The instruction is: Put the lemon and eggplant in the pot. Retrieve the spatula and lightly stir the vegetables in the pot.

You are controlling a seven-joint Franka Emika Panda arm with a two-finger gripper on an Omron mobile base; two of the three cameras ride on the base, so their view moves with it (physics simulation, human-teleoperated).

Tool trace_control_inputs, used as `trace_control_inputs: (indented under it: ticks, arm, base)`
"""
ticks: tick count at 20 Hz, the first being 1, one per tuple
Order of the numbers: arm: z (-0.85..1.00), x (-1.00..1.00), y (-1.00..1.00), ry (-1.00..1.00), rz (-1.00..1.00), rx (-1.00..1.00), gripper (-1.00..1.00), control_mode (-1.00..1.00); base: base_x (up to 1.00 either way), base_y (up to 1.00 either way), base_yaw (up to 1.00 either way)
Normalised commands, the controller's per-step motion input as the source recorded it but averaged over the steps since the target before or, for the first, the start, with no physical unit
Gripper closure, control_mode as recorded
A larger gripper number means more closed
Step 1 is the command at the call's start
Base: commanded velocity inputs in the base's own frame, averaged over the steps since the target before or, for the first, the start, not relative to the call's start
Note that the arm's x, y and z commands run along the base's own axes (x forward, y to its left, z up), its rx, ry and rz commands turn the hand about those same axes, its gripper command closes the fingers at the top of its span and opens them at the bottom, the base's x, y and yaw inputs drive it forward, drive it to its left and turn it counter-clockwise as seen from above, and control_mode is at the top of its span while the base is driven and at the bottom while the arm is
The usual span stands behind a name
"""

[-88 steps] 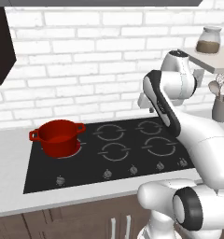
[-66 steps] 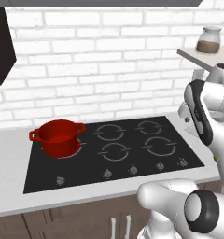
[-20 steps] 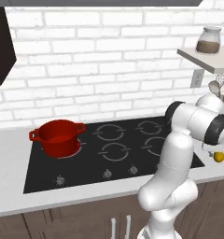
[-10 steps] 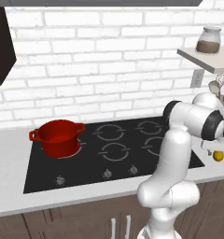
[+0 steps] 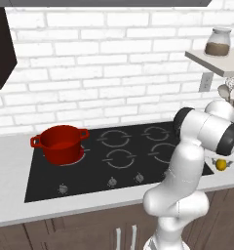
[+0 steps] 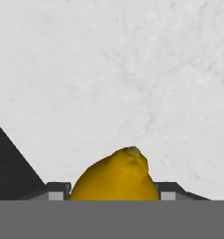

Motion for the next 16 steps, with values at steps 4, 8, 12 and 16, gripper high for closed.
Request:
trace_control_inputs:
  ticks: [4, 8, 12, 16]
  arm:
    - [0.05, -0.42, 0.41, -0.04, -0.07, 0.0, 1.0, -1.0]
    - [0.79, -0.29, 0.68, -0.25, -0.01, 0.0, 1.0, -1.0]
    - [1.0, 0.0, 0.99, -0.18, 0.03, 0.0, 1.0, -1.0]
    - [1.0, 0.13, 1.0, -0.05, 0.1, 0.0, 1.0, -1.0]
  base:
    - [0.0, 0.0, 0.0]
    - [0.0, 0.0, 0.0]
    - [0.0, 0.0, 0.0]
    - [0.0, 0.0, 0.0]
